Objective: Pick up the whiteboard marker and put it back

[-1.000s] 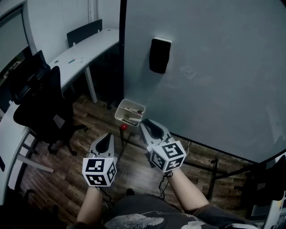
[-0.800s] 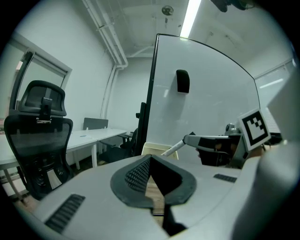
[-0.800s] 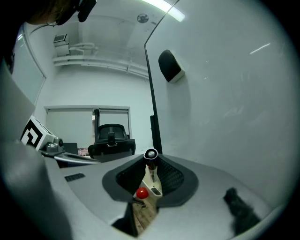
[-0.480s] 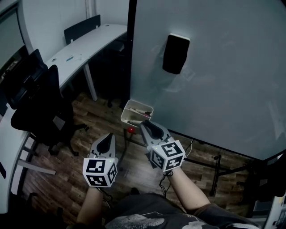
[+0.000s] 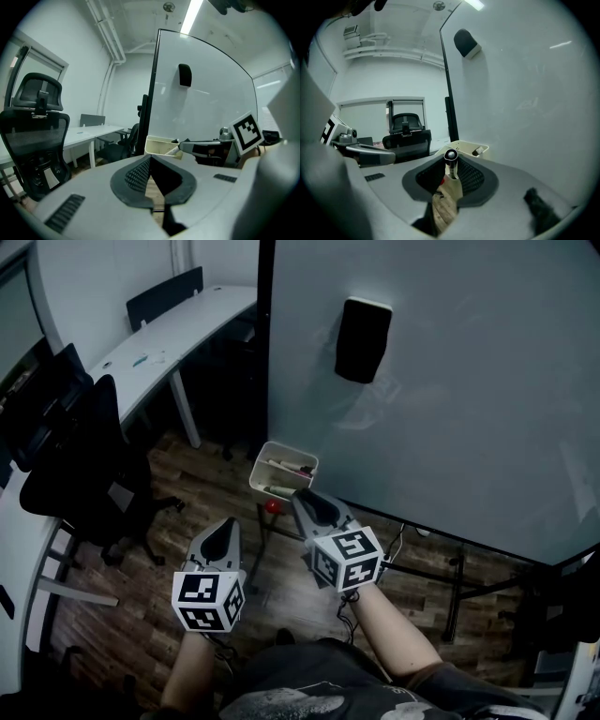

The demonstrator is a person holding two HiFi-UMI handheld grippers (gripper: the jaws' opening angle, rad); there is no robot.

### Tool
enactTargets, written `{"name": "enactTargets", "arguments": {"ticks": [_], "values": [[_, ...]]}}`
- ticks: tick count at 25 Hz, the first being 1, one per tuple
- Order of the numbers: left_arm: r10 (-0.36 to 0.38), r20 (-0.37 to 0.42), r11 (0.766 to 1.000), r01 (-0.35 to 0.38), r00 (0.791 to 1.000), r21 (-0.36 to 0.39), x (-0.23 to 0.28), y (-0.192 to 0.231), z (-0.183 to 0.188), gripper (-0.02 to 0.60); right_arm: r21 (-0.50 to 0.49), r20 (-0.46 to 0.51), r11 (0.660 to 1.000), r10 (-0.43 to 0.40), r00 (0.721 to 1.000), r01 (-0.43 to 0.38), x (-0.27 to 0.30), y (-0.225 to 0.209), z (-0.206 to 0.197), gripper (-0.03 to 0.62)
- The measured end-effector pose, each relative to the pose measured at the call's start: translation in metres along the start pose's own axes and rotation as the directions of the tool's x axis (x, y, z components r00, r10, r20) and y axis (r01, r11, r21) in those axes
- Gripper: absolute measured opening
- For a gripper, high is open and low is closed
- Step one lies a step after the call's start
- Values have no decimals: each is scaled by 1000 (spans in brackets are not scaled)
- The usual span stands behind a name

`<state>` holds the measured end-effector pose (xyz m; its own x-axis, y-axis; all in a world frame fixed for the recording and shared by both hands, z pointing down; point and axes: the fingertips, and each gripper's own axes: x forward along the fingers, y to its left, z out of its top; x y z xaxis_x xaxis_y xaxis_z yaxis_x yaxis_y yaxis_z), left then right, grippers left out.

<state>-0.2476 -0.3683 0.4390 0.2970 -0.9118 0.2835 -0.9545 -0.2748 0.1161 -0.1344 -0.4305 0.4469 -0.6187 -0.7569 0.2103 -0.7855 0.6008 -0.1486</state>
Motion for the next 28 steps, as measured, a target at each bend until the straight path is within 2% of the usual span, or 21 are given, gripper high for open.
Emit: {"name": "enactTargets", "arguments": {"ticks": [10, 21, 28], "values": [[12, 8, 1000, -12, 1000, 14, -7, -8, 3, 14, 1, -26, 1000, 0, 1000, 0, 0, -3, -5, 95], [38, 24, 999, -38, 999, 21, -17, -19, 7, 14, 2, 13, 1000, 7, 1000, -8, -18, -5, 7, 121], [49, 38, 998, -50, 998, 24, -33, -50, 10, 14, 6, 58, 1000, 27, 998, -27, -56, -6, 22, 121]]}}
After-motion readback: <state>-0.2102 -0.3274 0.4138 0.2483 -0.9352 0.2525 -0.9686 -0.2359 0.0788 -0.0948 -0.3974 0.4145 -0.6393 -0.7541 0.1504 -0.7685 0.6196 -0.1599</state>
